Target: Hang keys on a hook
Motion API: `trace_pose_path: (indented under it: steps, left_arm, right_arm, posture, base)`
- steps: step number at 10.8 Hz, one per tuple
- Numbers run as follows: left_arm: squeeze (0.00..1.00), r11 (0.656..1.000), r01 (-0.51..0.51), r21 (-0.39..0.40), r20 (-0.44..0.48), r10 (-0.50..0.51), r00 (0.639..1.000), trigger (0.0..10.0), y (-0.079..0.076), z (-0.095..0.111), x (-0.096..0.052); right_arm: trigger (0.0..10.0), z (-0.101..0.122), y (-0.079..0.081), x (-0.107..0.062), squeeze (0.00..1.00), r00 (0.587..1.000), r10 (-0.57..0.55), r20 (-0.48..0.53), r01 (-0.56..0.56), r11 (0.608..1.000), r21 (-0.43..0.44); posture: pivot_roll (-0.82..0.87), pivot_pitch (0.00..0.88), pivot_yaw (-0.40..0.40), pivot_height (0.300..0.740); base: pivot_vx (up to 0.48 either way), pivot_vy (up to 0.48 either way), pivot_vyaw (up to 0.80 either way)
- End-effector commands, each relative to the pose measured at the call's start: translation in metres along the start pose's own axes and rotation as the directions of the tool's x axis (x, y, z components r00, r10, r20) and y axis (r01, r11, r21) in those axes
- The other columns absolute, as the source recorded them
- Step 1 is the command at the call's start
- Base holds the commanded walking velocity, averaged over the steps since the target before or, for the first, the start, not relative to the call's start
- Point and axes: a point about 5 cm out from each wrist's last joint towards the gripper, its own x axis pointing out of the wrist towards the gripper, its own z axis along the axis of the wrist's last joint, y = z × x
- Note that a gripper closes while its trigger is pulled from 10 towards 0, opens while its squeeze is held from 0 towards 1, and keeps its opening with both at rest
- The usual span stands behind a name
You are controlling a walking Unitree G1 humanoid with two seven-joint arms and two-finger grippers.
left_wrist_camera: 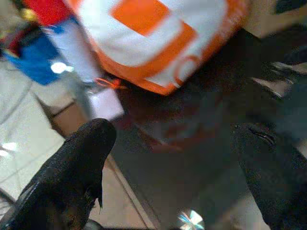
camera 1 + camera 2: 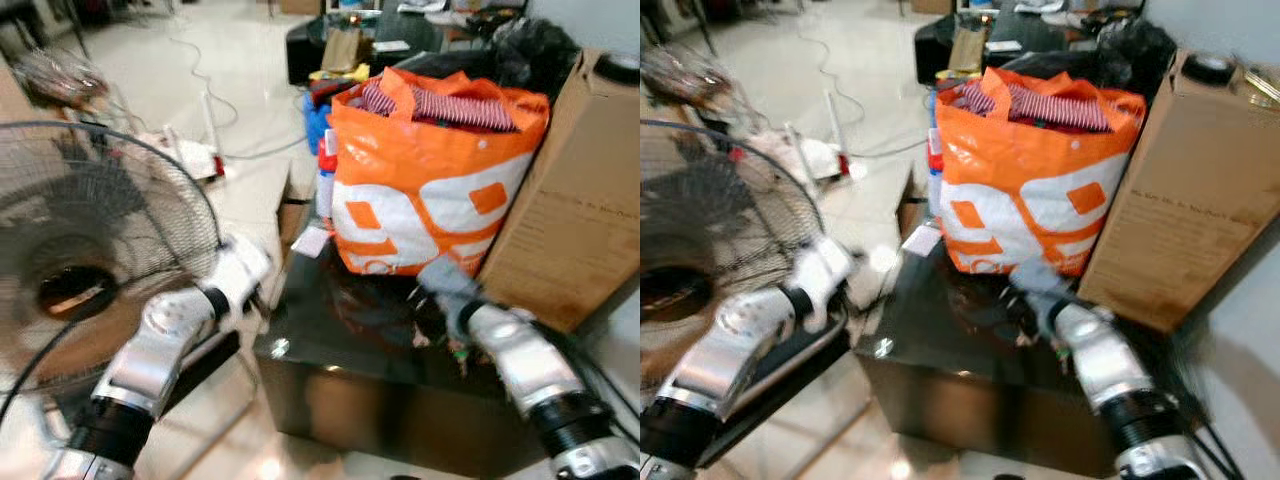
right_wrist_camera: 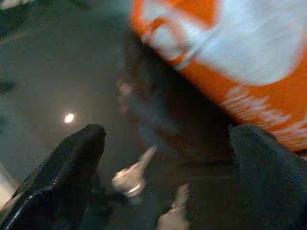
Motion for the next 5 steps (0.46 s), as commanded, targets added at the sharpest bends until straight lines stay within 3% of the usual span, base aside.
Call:
trace_pose_path:
  steps: [1,4,5]
  left_arm:
    - [0.17,0.998,0.065,0.012,-0.010,-0.065,0.998,10.0,0.002,0.001,-0.001]
    - [0.16,0.964,0.267,0.009,-0.117,-0.264,0.957,10.0,-0.006,-0.013,-0.006]
    - [0.15,0.959,0.282,0.003,-0.121,-0.280,0.952,10.0,-0.008,-0.014,-0.006]
  right_arm:
    - [10.0,-0.003,0.004,0.006,0.00,0.998,0.029,-0.051,-0.031,0.999,-0.035]
    - [10.0,-0.025,0.006,0.022,0.00,0.987,0.044,-0.154,-0.050,0.998,-0.032]
    - [10.0,-0.025,0.005,0.023,0.00,0.987,0.040,-0.157,-0.043,0.999,-0.016]
  posture:
    - [-0.14,0.000,0.051,0.740]
    - [-0.12,0.000,0.046,0.740]
    - [-0.13,0.000,0.052,0.740]
  base:
    - [0.000,0.000,0.00]
    - [0.000,0.000,0.00]
    - [0.000,0.000,0.00]
